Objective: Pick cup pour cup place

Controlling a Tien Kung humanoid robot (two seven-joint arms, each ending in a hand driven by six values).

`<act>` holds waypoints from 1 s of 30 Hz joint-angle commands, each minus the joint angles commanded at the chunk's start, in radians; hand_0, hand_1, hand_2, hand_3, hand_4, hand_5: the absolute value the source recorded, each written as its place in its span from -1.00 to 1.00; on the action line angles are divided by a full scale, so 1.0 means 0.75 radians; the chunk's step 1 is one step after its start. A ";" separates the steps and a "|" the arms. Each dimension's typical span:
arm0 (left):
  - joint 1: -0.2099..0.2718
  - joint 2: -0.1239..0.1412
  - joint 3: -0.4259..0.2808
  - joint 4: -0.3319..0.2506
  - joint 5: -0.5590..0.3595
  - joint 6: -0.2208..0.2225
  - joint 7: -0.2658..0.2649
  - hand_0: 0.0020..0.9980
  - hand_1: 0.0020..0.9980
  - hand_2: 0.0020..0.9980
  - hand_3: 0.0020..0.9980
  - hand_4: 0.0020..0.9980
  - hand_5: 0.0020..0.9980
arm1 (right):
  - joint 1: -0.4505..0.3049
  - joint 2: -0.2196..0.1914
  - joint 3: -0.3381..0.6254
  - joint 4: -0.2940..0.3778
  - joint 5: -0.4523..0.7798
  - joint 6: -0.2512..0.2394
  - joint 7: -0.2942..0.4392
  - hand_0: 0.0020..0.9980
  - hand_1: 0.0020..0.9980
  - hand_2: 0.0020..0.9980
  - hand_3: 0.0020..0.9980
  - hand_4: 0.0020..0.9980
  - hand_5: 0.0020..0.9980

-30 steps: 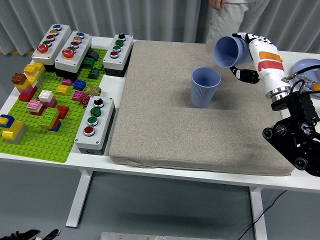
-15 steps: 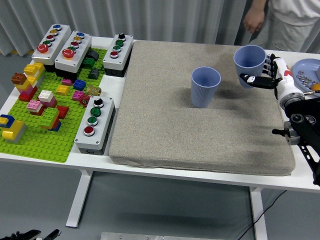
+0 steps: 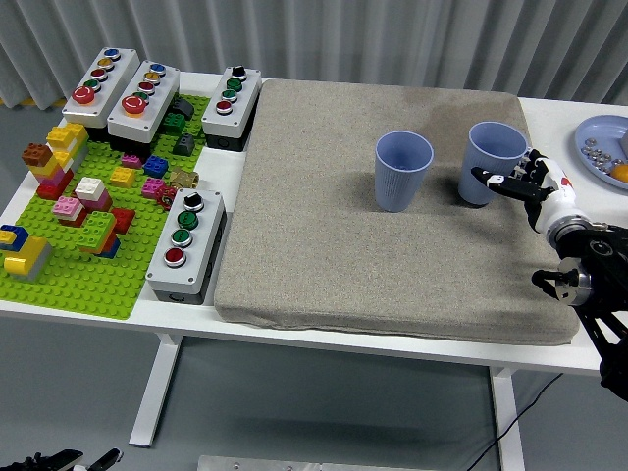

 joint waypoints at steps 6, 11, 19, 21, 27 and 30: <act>0.002 0.000 -0.005 0.000 0.006 -0.002 0.001 0.54 0.54 0.67 0.40 0.01 1.00 | -0.018 0.001 -0.018 0.009 -0.032 -0.017 0.018 0.72 0.31 0.07 0.07 0.29 -1.00; 0.002 -0.001 -0.003 0.000 0.004 -0.001 0.001 0.54 0.54 0.67 0.40 0.01 1.00 | -0.025 0.000 -0.028 0.016 -0.028 0.012 0.040 0.72 0.32 0.08 0.08 0.29 -1.00; 0.003 -0.001 -0.003 0.000 0.003 -0.002 0.001 0.54 0.54 0.67 0.40 0.01 1.00 | -0.038 -0.012 -0.011 0.034 -0.038 0.099 0.034 0.84 0.55 0.43 0.63 0.41 -1.00; 0.004 -0.001 -0.007 0.000 0.006 -0.002 0.001 0.54 0.54 0.67 0.40 0.00 1.00 | -0.039 -0.014 -0.004 0.036 -0.050 0.113 0.027 0.90 0.70 0.71 0.80 0.65 -0.81; 0.006 -0.001 -0.006 0.000 0.006 -0.002 0.001 0.54 0.54 0.67 0.40 0.00 1.00 | -0.046 -0.019 0.017 0.039 -0.079 0.131 0.010 0.92 0.76 0.85 0.86 0.69 -0.79; 0.006 -0.001 -0.005 0.000 0.006 -0.002 0.000 0.54 0.54 0.67 0.40 0.00 1.00 | -0.051 -0.021 0.023 0.044 -0.095 0.151 -0.002 0.92 0.76 0.85 0.86 0.69 -0.79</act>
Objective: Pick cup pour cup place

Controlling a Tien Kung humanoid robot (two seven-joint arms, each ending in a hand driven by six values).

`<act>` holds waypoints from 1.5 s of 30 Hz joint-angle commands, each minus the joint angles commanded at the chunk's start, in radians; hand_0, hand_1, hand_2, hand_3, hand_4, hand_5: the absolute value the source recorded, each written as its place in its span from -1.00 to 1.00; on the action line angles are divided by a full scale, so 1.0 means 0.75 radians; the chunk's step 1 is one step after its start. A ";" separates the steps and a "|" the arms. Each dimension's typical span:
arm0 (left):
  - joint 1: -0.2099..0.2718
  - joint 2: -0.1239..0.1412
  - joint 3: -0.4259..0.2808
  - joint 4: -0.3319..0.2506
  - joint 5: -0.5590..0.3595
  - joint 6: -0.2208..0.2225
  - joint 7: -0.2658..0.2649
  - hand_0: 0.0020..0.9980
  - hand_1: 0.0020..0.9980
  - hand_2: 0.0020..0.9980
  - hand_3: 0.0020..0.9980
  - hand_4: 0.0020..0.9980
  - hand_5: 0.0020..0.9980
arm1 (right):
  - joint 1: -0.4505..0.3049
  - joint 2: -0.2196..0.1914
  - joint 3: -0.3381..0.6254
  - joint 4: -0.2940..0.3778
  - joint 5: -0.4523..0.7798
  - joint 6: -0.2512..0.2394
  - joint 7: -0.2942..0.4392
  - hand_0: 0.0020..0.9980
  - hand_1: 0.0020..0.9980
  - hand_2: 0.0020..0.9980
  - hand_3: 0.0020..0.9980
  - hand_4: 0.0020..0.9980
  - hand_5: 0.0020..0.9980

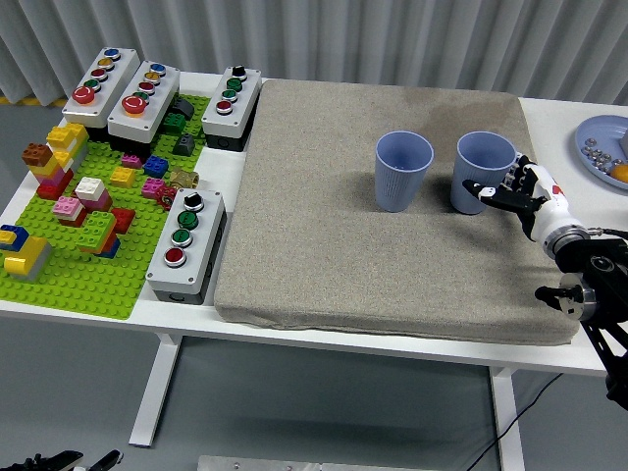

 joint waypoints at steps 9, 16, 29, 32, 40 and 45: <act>0.004 -0.001 -0.002 0.000 0.006 -0.001 0.002 0.54 0.54 0.66 0.40 0.00 1.00 | -0.013 -0.005 0.012 0.014 -0.031 0.036 -0.025 0.93 0.79 0.96 0.92 0.73 -0.74; 0.011 0.000 -0.010 0.000 0.015 -0.002 0.004 0.54 0.54 0.66 0.39 0.00 1.00 | -0.029 -0.015 0.037 0.035 -0.072 0.074 -0.056 0.94 0.84 1.00 0.97 0.74 -0.73; 0.014 0.001 -0.018 0.000 0.022 -0.002 0.003 0.54 0.54 0.66 0.39 0.00 1.00 | -0.115 -0.096 0.107 0.145 -0.137 0.142 -0.124 0.96 0.86 1.00 1.00 0.75 -0.72; 0.015 0.001 -0.022 0.000 0.024 -0.002 0.002 0.54 0.54 0.66 0.39 0.00 1.00 | -0.141 -0.119 0.122 0.174 -0.139 0.141 -0.126 0.95 0.85 1.00 1.00 0.75 -0.72; 0.013 0.004 -0.036 0.000 0.039 -0.004 0.002 0.54 0.54 0.66 0.39 0.00 1.00 | -0.252 -0.217 0.170 0.330 -0.125 0.132 -0.130 0.95 0.85 1.00 1.00 0.76 -0.72; 0.012 0.004 -0.037 0.000 0.040 -0.005 0.003 0.54 0.54 0.66 0.39 0.00 1.00 | -0.257 -0.218 0.198 0.352 -0.124 0.128 -0.130 0.94 0.85 1.00 1.00 0.76 -0.71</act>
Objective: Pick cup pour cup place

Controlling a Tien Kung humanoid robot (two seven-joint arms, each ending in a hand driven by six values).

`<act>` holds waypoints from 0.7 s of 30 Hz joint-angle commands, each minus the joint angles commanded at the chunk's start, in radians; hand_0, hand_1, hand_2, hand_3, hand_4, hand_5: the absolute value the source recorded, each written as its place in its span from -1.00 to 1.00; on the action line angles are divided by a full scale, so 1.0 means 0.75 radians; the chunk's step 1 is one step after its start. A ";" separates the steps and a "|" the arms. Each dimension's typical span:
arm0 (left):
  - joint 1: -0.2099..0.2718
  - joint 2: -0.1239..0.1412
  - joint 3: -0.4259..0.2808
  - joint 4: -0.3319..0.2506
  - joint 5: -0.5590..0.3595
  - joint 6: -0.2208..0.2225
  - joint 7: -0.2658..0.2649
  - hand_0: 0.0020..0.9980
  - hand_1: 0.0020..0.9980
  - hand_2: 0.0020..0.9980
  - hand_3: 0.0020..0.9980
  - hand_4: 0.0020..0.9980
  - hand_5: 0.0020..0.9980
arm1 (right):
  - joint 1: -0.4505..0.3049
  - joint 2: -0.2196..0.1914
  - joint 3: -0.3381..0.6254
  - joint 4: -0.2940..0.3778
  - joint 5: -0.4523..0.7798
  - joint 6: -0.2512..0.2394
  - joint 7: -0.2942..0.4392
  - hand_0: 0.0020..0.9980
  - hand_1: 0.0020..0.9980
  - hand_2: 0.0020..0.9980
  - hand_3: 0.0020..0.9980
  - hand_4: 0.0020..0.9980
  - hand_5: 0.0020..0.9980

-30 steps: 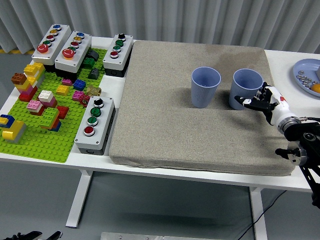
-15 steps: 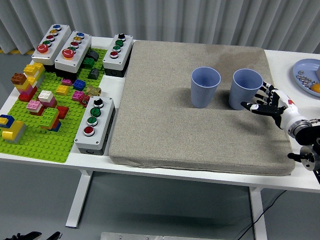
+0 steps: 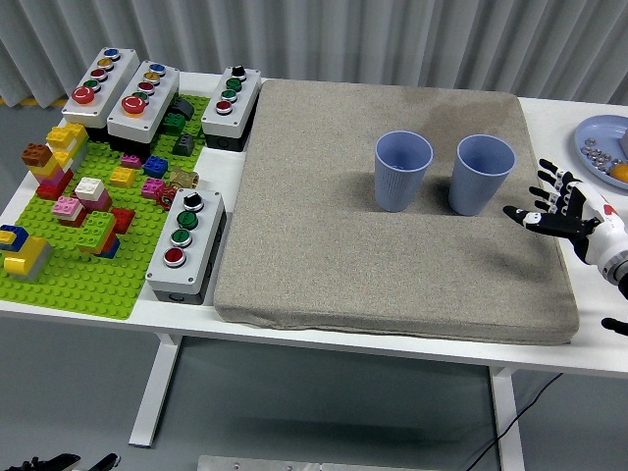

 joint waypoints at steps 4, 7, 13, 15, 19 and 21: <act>0.000 0.001 0.004 0.000 -0.006 0.001 -0.002 0.54 0.54 0.66 0.39 0.00 1.00 | 0.048 0.004 0.035 -0.014 0.012 -0.015 0.004 0.94 0.85 1.00 1.00 0.76 -0.71; -0.002 0.002 0.007 0.000 -0.010 0.003 -0.003 0.54 0.54 0.65 0.39 0.00 1.00 | 0.142 -0.004 0.081 -0.054 0.025 -0.024 0.011 0.94 0.84 1.00 0.98 0.76 -0.70; -0.007 0.008 0.016 0.000 -0.015 0.003 -0.002 0.54 0.54 0.66 0.39 0.00 1.00 | 0.314 -0.029 0.151 -0.136 0.071 -0.036 0.027 0.94 0.84 1.00 0.96 0.76 -0.68; -0.008 0.008 0.016 0.000 -0.014 0.002 -0.001 0.54 0.54 0.66 0.39 0.00 1.00 | 0.362 -0.021 0.167 -0.178 0.140 -0.078 0.072 0.94 0.84 1.00 0.96 0.76 -0.68; -0.006 0.009 0.030 0.000 -0.027 0.002 -0.001 0.54 0.54 0.66 0.38 0.00 1.00 | 0.426 0.014 0.180 -0.248 0.320 -0.203 0.212 0.83 0.70 0.71 0.65 0.70 0.34; -0.006 0.009 0.038 0.000 -0.035 0.002 0.000 0.54 0.54 0.66 0.38 0.00 1.00 | 0.456 0.044 0.194 -0.289 0.433 -0.239 0.273 0.83 0.70 0.71 0.65 0.70 0.34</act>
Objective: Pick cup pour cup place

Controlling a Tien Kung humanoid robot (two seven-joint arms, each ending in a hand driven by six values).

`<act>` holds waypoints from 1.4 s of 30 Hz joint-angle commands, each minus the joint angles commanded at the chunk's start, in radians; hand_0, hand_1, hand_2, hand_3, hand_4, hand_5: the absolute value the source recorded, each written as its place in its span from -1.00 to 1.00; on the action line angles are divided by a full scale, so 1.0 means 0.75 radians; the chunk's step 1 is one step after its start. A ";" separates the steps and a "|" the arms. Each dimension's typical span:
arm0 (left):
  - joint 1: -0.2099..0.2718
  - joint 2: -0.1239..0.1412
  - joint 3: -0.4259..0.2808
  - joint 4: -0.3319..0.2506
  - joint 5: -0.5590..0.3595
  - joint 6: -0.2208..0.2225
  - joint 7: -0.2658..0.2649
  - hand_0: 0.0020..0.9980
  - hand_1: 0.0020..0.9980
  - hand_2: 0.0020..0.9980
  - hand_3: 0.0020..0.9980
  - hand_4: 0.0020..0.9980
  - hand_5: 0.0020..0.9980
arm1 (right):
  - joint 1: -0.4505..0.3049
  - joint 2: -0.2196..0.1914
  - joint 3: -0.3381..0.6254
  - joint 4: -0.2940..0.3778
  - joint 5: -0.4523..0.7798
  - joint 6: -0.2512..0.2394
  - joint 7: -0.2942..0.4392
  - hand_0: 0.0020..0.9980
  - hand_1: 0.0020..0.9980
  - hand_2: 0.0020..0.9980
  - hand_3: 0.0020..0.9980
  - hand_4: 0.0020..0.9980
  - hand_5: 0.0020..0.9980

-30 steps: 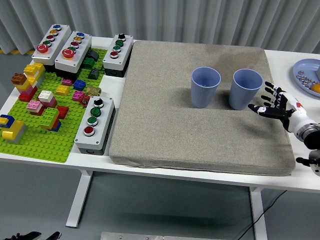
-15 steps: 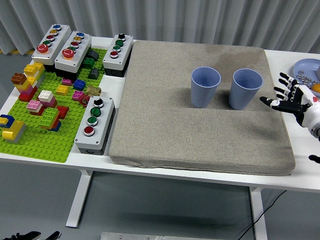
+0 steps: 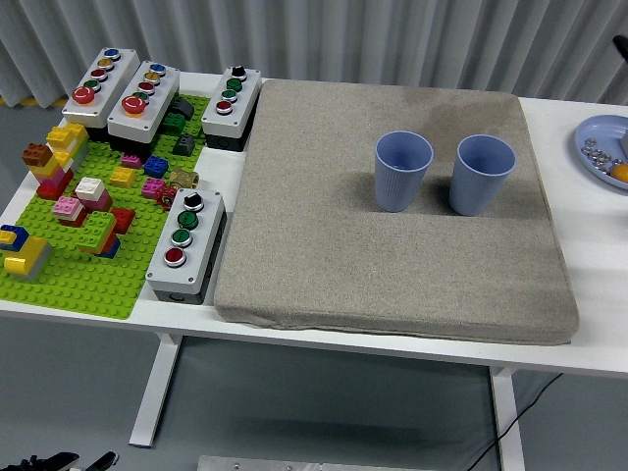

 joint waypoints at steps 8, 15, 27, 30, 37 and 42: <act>-0.008 0.001 0.036 0.000 -0.024 -0.003 -0.004 0.54 0.54 0.65 0.38 0.00 1.00 | 0.086 0.098 0.030 -0.106 0.132 0.018 -0.004 0.92 0.68 0.68 0.62 0.65 0.95; -0.014 0.001 0.050 0.000 -0.043 -0.003 -0.008 0.54 0.54 0.65 0.38 0.00 1.00 | 0.110 0.127 0.070 -0.150 0.058 0.050 -0.012 0.93 0.68 0.71 0.65 0.65 1.00; -0.017 -0.005 0.036 0.000 -0.033 -0.003 -0.006 0.54 0.54 0.65 0.38 0.00 1.00 | 0.108 0.149 0.116 -0.192 0.015 0.016 0.012 0.96 0.73 0.76 0.71 0.62 1.00; -0.017 -0.007 0.034 0.000 -0.033 -0.002 -0.007 0.54 0.54 0.65 0.38 0.00 1.00 | 0.101 0.147 0.125 -0.192 0.004 0.017 0.006 0.96 0.73 0.76 0.71 0.62 1.00; -0.015 -0.008 0.031 0.000 -0.030 -0.002 -0.008 0.54 0.54 0.65 0.38 0.00 1.00 | 0.095 0.151 0.139 -0.196 -0.007 0.022 -0.005 0.96 0.74 0.76 0.71 0.64 1.00; -0.017 -0.008 0.033 0.000 -0.032 -0.002 -0.009 0.54 0.54 0.65 0.38 0.00 1.00 | 0.094 0.153 0.147 -0.191 -0.013 0.025 -0.012 0.96 0.74 0.77 0.72 0.64 1.00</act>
